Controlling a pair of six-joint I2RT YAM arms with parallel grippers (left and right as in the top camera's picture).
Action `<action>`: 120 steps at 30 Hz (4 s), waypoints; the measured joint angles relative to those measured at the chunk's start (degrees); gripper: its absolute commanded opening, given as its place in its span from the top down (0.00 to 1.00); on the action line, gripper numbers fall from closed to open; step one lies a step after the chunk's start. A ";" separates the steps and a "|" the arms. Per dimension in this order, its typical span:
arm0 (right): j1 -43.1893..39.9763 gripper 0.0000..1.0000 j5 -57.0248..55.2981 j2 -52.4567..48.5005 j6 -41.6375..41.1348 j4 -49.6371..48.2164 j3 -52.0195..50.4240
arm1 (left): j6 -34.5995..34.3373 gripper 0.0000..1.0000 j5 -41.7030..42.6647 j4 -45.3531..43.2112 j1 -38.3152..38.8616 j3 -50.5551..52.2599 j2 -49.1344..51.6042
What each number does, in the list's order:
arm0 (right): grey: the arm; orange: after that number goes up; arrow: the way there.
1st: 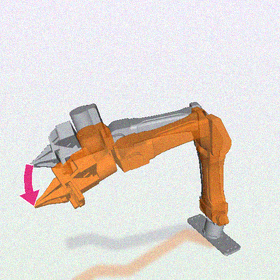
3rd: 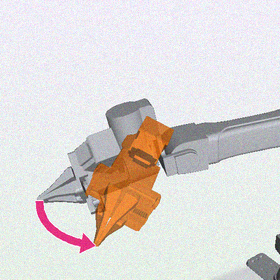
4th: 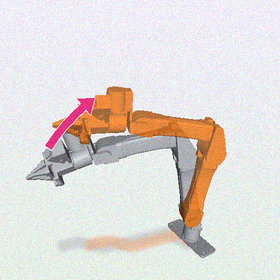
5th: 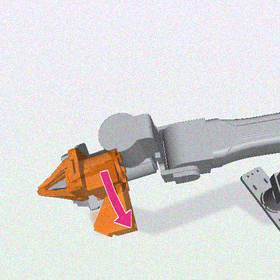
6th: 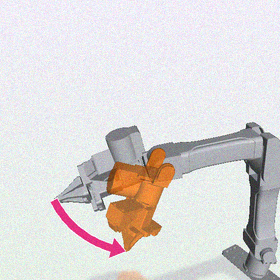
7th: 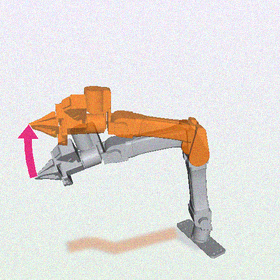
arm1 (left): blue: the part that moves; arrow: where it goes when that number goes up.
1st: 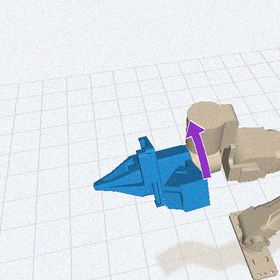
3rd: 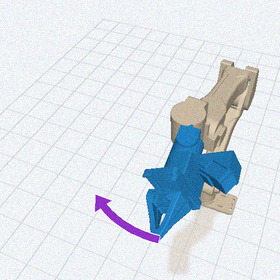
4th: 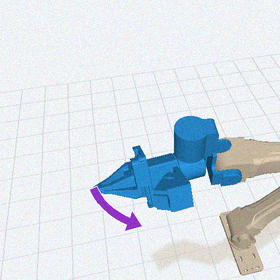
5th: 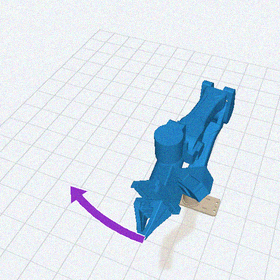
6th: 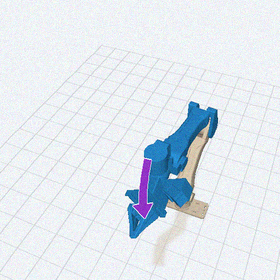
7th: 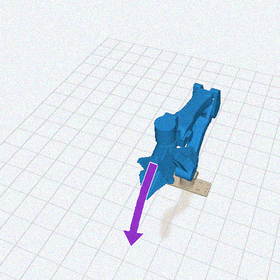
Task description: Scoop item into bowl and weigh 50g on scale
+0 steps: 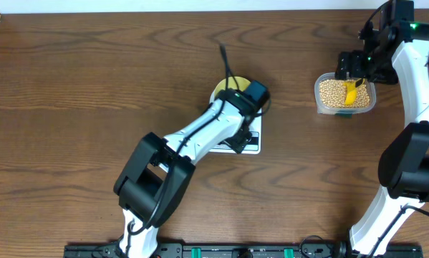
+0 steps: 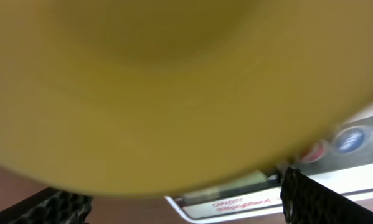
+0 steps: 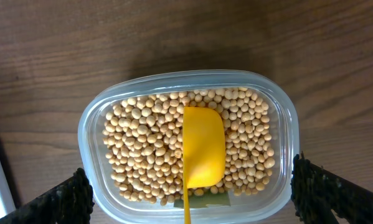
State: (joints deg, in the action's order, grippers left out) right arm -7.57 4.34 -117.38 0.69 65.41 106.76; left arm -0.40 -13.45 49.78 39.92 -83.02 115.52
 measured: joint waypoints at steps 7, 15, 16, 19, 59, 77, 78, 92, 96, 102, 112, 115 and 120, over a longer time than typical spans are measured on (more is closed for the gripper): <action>0.00 0.01 0.00 0.00 0.00 0.00 0.00 | 1.97 0.02 -2.54 -1.29 1.20 -0.02 0.00; 0.00 0.01 0.00 0.00 0.00 0.00 0.00 | 2.16 0.02 -3.39 -3.91 0.70 -0.04 0.00; 0.00 0.01 0.00 0.00 0.02 0.00 0.00 | 2.32 0.02 -3.43 -4.52 0.61 -0.04 0.00; 0.00 0.01 0.00 0.00 0.02 0.00 0.00 | 3.23 0.02 -3.43 -5.51 0.52 -0.04 0.00; 0.00 0.01 0.00 0.00 0.00 0.00 0.00 | 6.73 0.02 -4.72 -4.79 2.60 -0.04 0.00; 0.00 0.01 0.00 0.00 0.00 0.00 0.00 | 7.65 0.02 -5.09 -4.13 3.65 -0.04 0.74; 0.00 0.01 0.00 0.00 0.00 0.00 0.00 | 7.78 0.02 -5.11 -4.15 3.65 -0.04 0.74; 0.00 0.01 0.00 0.00 0.00 0.00 0.00 | 7.98 0.02 -6.38 -4.17 4.07 -0.26 1.27; 0.00 0.01 0.00 0.00 0.00 0.00 0.00 | 7.98 0.02 -6.40 -4.20 4.07 -0.26 1.29; 0.00 0.01 0.00 0.00 0.00 0.00 0.00 | 8.00 0.02 -6.38 -4.22 4.02 -0.37 1.40; 0.00 0.01 0.00 0.00 0.00 0.00 0.00 | 8.24 0.02 -6.19 -4.15 3.54 -0.81 1.75; 0.00 0.01 0.00 0.00 0.02 0.00 0.00 | 8.39 0.02 -6.21 -4.15 3.52 -0.96 1.81; 0.00 0.01 0.00 0.00 0.00 0.00 0.00 | 8.39 0.02 -6.19 -4.20 3.41 -0.96 1.81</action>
State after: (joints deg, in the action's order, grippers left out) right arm -7.57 4.34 -117.38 0.69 65.41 106.76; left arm 7.99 -19.64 45.58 43.33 -83.99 117.34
